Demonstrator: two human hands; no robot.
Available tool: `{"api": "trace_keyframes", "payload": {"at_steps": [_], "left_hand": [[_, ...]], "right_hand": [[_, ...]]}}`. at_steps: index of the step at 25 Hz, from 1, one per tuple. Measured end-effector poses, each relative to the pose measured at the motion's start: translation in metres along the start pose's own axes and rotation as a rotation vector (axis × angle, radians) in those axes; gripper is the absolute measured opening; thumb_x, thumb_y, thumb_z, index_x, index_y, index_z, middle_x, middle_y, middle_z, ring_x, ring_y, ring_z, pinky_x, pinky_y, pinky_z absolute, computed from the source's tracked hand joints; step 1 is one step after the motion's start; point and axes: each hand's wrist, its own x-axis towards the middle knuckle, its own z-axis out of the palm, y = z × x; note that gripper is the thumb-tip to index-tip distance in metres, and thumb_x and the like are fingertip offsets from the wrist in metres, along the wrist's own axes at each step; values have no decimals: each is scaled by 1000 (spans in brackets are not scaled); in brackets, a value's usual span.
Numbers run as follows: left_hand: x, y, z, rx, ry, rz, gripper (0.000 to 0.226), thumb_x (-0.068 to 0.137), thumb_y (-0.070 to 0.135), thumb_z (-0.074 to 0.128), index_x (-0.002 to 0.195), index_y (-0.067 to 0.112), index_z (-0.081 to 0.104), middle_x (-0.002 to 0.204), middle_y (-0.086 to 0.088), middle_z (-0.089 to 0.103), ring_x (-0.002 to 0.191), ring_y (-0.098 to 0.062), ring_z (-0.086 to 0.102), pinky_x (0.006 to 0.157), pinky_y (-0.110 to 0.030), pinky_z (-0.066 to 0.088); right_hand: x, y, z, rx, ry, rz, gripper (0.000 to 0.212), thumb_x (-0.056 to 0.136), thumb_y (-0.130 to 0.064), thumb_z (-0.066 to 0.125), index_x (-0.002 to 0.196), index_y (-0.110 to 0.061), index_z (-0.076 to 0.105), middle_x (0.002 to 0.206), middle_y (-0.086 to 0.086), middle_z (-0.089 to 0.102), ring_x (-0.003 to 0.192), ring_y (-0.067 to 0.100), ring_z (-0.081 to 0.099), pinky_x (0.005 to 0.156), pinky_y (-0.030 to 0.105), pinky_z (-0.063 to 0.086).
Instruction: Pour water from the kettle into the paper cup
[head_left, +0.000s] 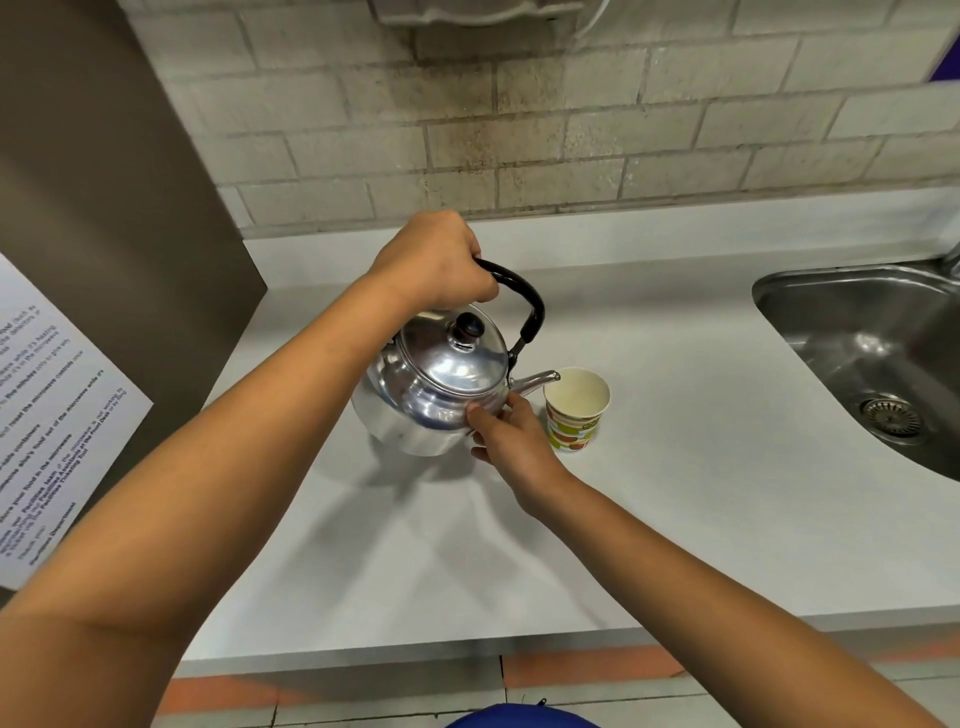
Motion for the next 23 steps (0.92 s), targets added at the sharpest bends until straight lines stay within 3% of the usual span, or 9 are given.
{"api": "trace_keyframes", "payload": {"at_steps": [3, 6, 10, 13, 18, 23], "left_hand": [[2, 4, 0, 25, 4, 14, 12, 68, 19, 64, 61, 8, 64, 53, -3, 43, 49, -20, 38, 43, -21, 29], [5, 6, 1, 50, 7, 40, 15, 68, 20, 64, 57, 10, 60, 53, -3, 44, 47, -18, 38, 43, -21, 28], [7, 9, 0, 78, -20, 74, 17, 68, 19, 63, 56, 9, 58, 53, -3, 44, 48, -21, 38, 43, -21, 29], [8, 12, 0, 103, -21, 93, 25, 67, 17, 62, 48, 11, 47, 52, -3, 41, 47, -20, 35, 43, -21, 26], [9, 19, 0, 152, -25, 127, 26, 70, 17, 61, 49, 11, 46, 54, -4, 41, 49, -21, 35, 43, -21, 27], [12, 21, -1, 175, -28, 133, 26, 70, 17, 61, 50, 12, 47, 55, -3, 42, 47, -20, 36, 43, -21, 27]], "right_hand": [[3, 0, -1, 24, -1, 2, 41, 85, -22, 56, 122, -16, 43, 110, 2, 56, 107, 23, 55, 101, 44, 45], [4, 0, -2, 58, -9, -5, 41, 85, -22, 56, 124, -14, 43, 93, -6, 56, 91, 15, 56, 90, 36, 50], [5, -1, 0, 91, -29, 7, 39, 87, -20, 54, 123, -11, 44, 89, -6, 55, 79, 10, 53, 81, 33, 49], [4, -2, 1, 110, -47, 4, 38, 87, -19, 53, 123, -9, 44, 86, -5, 54, 76, 10, 53, 75, 29, 49], [6, -2, 2, 153, -56, 23, 41, 88, -20, 53, 126, -9, 43, 94, -2, 54, 78, 10, 53, 77, 28, 51], [7, -5, 4, 187, -55, 29, 38, 88, -19, 52, 123, -8, 44, 89, -4, 55, 76, 11, 53, 74, 26, 50]]}}
